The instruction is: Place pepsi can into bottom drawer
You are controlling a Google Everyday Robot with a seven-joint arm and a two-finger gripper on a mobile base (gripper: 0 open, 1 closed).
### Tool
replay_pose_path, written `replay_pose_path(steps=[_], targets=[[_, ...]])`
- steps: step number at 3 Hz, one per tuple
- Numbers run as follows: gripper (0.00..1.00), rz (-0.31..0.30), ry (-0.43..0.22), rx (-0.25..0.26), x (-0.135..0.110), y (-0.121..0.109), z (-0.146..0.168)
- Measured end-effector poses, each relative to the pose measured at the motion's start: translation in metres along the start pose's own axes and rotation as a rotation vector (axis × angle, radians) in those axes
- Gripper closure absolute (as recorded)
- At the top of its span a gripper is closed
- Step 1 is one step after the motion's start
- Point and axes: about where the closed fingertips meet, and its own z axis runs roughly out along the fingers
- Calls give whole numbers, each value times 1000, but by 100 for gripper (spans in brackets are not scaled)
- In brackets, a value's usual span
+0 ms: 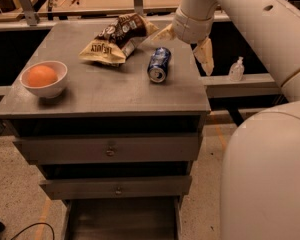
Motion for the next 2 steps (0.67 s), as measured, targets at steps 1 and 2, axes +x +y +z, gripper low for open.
replay_pose_path(steps=[1,2], targets=[[0,-245,-48,40,-26,-43,3],[0,-403,-83,55,-32,-64,21]])
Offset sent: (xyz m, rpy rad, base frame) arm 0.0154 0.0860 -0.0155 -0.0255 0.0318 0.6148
